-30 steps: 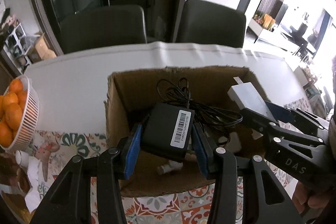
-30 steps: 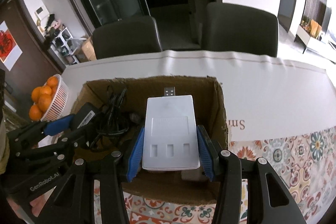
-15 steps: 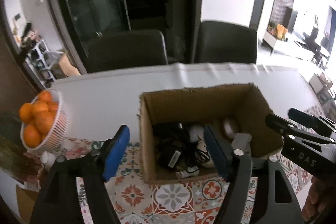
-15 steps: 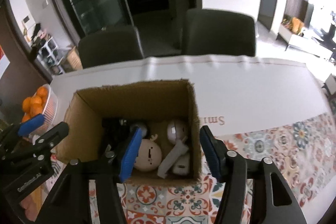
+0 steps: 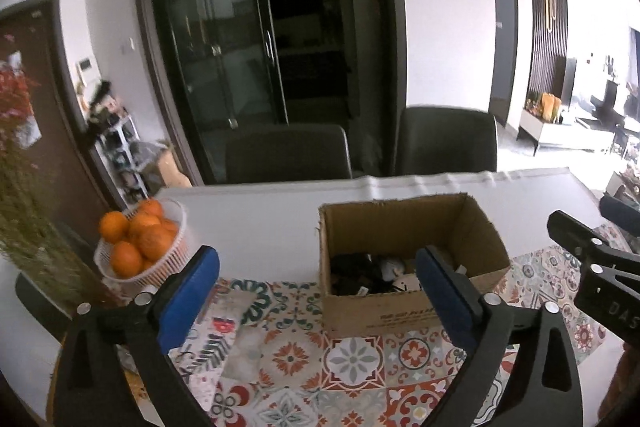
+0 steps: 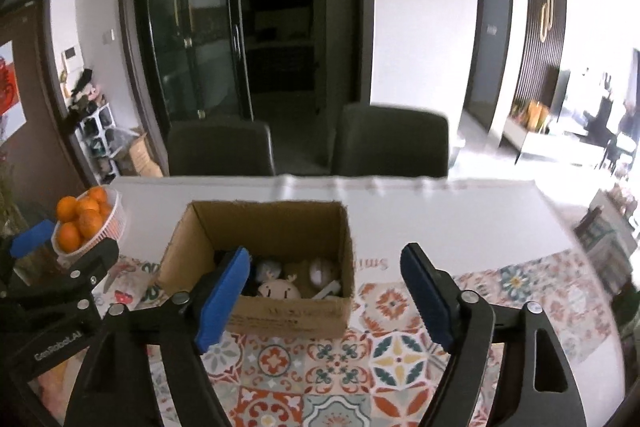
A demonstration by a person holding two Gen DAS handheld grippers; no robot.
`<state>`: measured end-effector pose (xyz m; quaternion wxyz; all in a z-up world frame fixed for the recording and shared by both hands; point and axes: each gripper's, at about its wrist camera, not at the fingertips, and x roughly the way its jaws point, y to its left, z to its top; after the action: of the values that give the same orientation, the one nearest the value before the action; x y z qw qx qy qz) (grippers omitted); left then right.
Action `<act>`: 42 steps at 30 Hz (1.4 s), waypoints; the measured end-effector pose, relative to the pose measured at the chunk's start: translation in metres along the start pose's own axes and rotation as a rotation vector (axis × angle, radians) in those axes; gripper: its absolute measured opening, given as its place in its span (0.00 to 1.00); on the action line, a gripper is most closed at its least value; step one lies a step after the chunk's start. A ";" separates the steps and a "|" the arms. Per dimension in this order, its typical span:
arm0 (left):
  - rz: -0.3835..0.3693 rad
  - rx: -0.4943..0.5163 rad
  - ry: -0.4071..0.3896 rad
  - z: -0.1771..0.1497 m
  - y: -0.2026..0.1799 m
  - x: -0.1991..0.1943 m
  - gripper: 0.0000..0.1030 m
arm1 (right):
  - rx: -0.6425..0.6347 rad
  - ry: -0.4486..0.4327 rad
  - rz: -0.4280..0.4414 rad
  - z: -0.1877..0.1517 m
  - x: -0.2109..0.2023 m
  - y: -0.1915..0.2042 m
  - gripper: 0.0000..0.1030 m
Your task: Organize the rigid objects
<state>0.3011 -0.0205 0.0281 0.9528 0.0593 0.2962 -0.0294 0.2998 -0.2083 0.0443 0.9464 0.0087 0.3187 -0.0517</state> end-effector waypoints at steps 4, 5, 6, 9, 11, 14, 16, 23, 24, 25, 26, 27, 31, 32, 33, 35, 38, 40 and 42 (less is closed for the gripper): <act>0.016 -0.013 -0.055 -0.005 0.001 -0.034 1.00 | -0.003 -0.061 -0.015 -0.006 -0.034 0.001 0.81; 0.023 -0.013 -0.070 -0.006 0.000 -0.041 1.00 | -0.003 -0.076 -0.019 -0.008 -0.043 0.001 0.82; 0.033 -0.009 -0.088 -0.008 0.000 -0.051 1.00 | -0.002 -0.085 -0.021 -0.009 -0.049 0.001 0.83; 0.033 -0.012 -0.112 -0.012 -0.001 -0.071 1.00 | 0.013 -0.107 -0.011 -0.016 -0.070 -0.002 0.84; 0.028 -0.015 -0.120 -0.015 -0.002 -0.083 1.00 | 0.019 -0.119 -0.007 -0.021 -0.082 -0.003 0.84; 0.016 -0.018 -0.131 -0.023 -0.003 -0.099 1.00 | 0.031 -0.124 -0.005 -0.030 -0.095 -0.007 0.84; 0.026 -0.016 -0.140 -0.029 -0.005 -0.110 1.00 | 0.032 -0.128 -0.004 -0.037 -0.104 -0.008 0.85; 0.060 0.002 -0.173 -0.047 -0.012 -0.135 1.00 | -0.008 -0.164 -0.042 -0.053 -0.128 -0.013 0.86; 0.058 0.006 -0.172 -0.049 -0.013 -0.138 1.00 | -0.012 -0.168 -0.043 -0.054 -0.129 -0.015 0.86; 0.054 0.007 -0.171 -0.051 -0.013 -0.140 1.00 | -0.014 -0.172 -0.042 -0.056 -0.132 -0.016 0.87; 0.049 0.007 -0.169 -0.052 -0.014 -0.141 1.00 | -0.012 -0.171 -0.040 -0.057 -0.134 -0.017 0.87; 0.047 0.007 -0.172 -0.054 -0.015 -0.144 1.00 | -0.014 -0.171 -0.034 -0.058 -0.135 -0.018 0.87; 0.050 0.010 -0.180 -0.057 -0.019 -0.149 1.00 | -0.029 -0.179 -0.035 -0.063 -0.143 -0.018 0.87; 0.048 0.010 -0.181 -0.058 -0.019 -0.150 1.00 | -0.033 -0.183 -0.038 -0.063 -0.145 -0.019 0.87; 0.046 0.010 -0.186 -0.058 -0.020 -0.151 1.00 | -0.036 -0.185 -0.039 -0.064 -0.147 -0.019 0.87; 0.044 0.011 -0.188 -0.058 -0.020 -0.153 1.00 | -0.037 -0.191 -0.039 -0.066 -0.150 -0.020 0.87; 0.036 0.007 -0.192 -0.058 -0.021 -0.156 1.00 | -0.034 -0.199 -0.036 -0.065 -0.153 -0.022 0.87; 0.036 0.006 -0.197 -0.057 -0.021 -0.158 1.00 | -0.030 -0.204 -0.032 -0.066 -0.154 -0.023 0.87; 0.037 0.006 -0.199 -0.058 -0.021 -0.160 1.00 | -0.032 -0.207 -0.027 -0.066 -0.155 -0.024 0.87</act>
<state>0.1354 -0.0300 0.0694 0.9778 0.0645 0.1987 -0.0184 0.1349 -0.2148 0.0858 0.9735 -0.0158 0.2203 -0.0599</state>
